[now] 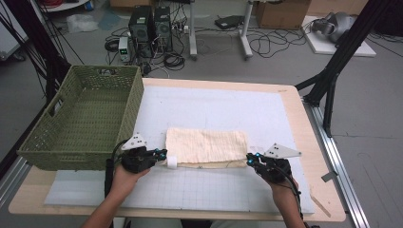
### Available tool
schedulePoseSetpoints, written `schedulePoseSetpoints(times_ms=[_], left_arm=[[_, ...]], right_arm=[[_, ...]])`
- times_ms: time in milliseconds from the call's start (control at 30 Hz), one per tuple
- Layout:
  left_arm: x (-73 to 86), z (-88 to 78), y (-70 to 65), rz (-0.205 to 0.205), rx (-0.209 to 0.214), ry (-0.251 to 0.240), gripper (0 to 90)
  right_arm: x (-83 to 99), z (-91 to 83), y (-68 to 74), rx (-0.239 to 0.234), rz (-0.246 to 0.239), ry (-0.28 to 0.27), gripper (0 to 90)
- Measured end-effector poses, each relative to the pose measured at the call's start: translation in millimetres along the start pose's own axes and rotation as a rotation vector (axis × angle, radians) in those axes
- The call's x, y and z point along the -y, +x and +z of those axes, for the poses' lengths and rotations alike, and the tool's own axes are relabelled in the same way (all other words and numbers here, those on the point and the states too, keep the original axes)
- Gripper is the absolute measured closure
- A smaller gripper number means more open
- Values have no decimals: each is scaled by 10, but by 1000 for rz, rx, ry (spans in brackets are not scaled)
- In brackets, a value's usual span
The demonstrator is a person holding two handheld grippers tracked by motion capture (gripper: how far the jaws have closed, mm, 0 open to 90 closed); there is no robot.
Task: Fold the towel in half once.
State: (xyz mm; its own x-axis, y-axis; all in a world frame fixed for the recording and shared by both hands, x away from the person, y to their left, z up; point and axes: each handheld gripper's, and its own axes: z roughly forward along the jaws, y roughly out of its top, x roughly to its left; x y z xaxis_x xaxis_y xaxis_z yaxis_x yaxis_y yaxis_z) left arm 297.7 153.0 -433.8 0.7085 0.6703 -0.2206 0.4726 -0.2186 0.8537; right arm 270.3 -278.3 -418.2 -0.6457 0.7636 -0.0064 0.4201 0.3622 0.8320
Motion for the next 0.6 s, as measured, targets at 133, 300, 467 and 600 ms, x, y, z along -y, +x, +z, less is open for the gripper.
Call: schedulePoseSetpoints(times_ms=[133, 300, 467, 600], left_arm=[[36, 35, 17, -8, 0, 52, 885], [53, 8, 21, -13, -6, 70, 886], [81, 51, 29, -24, -20, 102, 865], [19, 25, 23, -22, -40, 57, 730]], right_arm=[[40, 21, 3, 0, -5, 51, 847], [78, 13, 21, 2, -12, 96, 850], [127, 70, 1, 11, 16, 149, 699], [101, 9, -50, 38, 56, 78, 602]])
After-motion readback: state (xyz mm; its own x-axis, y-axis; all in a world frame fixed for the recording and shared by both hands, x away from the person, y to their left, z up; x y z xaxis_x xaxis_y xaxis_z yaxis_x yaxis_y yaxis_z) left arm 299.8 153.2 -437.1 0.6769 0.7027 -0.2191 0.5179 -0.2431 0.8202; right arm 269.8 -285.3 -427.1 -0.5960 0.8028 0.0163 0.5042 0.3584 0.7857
